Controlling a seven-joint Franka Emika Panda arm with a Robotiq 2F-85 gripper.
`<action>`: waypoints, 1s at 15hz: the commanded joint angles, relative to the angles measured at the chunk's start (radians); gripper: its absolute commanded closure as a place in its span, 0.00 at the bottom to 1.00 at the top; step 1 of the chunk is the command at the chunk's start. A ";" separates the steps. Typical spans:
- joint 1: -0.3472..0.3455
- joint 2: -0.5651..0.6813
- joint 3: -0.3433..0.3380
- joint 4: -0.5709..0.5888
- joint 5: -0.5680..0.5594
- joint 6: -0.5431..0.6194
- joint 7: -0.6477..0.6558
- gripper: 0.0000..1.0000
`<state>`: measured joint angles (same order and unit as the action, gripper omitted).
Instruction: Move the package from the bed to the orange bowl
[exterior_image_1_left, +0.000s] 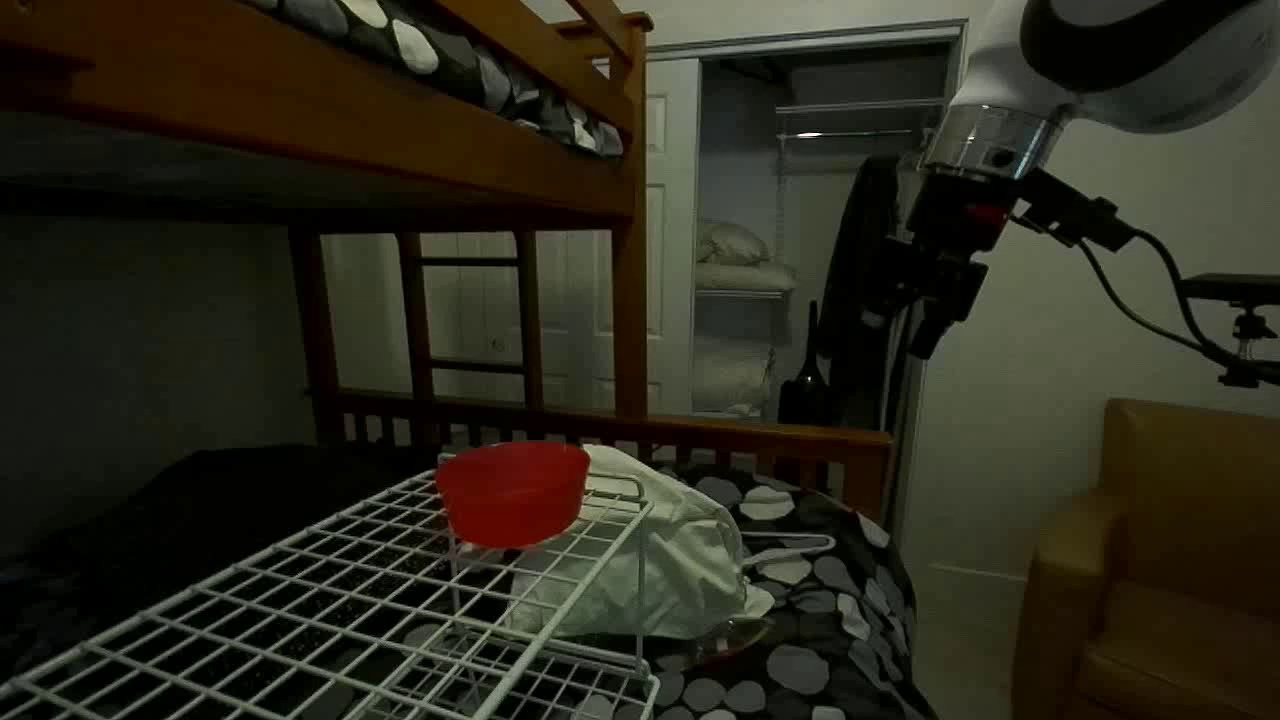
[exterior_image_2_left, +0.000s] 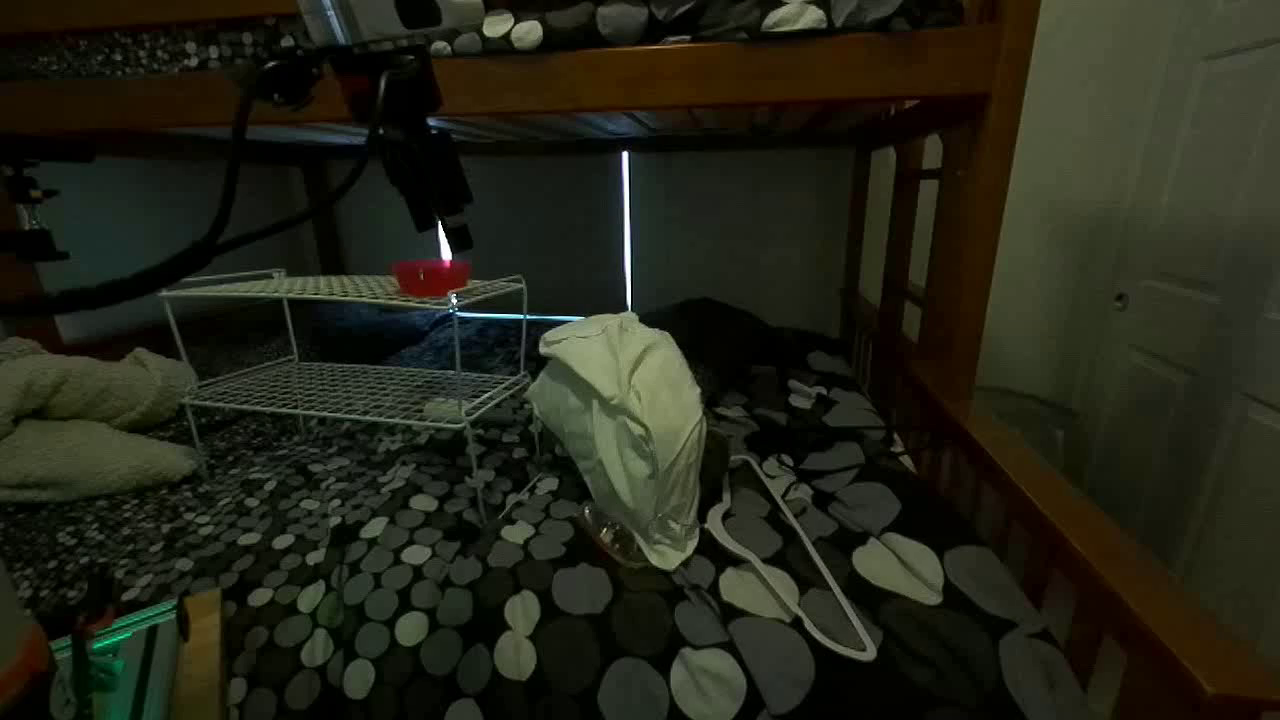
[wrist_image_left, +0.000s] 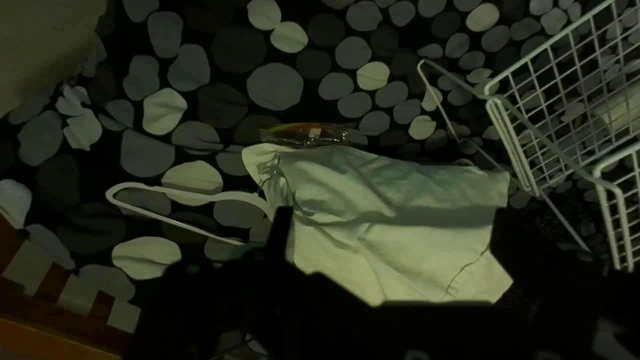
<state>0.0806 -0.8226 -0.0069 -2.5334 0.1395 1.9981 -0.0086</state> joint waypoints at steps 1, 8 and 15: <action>-0.008 0.001 0.005 0.003 0.005 -0.003 -0.005 0.00; -0.001 0.038 0.054 -0.097 -0.028 0.010 -0.005 0.00; -0.022 0.297 0.074 -0.247 -0.230 0.371 -0.136 0.00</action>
<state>0.0773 -0.6617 0.0765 -2.7833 -0.0175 2.2541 -0.0996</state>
